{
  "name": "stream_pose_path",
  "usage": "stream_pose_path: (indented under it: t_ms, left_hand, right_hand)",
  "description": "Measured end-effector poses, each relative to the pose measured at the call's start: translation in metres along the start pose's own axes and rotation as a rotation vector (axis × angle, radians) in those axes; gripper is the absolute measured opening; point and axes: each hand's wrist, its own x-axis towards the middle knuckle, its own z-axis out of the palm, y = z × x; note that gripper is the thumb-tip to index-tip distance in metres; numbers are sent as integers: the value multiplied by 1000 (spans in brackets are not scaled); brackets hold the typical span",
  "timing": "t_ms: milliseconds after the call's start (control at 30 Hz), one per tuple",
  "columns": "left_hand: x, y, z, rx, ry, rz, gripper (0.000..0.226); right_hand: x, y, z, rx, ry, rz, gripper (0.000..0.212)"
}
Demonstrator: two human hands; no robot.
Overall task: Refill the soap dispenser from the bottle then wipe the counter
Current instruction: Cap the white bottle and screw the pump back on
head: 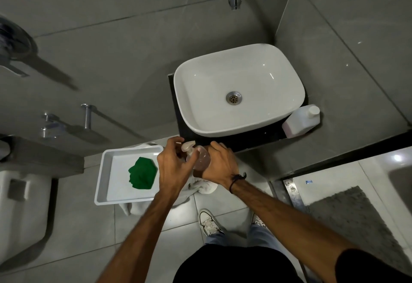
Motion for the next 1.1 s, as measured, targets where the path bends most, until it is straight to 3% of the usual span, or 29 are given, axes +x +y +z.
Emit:
stream_pose_path:
  t_ms: [133, 333, 433, 633, 867, 933, 1100]
  left_hand:
    - [-1, 2, 1, -53, -20, 6, 54]
    - [9, -2, -5, -144, -319, 45, 81]
    - [10, -1, -4, -311, -438, 41, 85]
    - [2, 5, 6, -301, -78, -131, 66]
    - [10, 1, -7, -485, -408, -70, 74]
    - [10, 1, -7, -516, -434, -73, 75]
    - [3, 10, 5, -280, -84, -165, 62]
  right_hand:
    - [1, -1, -2, 42, 2, 17, 55]
    - [4, 9, -6, 34, -6, 14, 59]
    - [3, 12, -5, 43, -20, 24, 59]
    - [6, 8, -4, 37, -44, 30, 62]
    - [7, 13, -8, 60, -77, 26, 58]
    - [5, 14, -7, 70, -66, 27, 56]
    - [7, 10, -7, 68, -68, 7, 58]
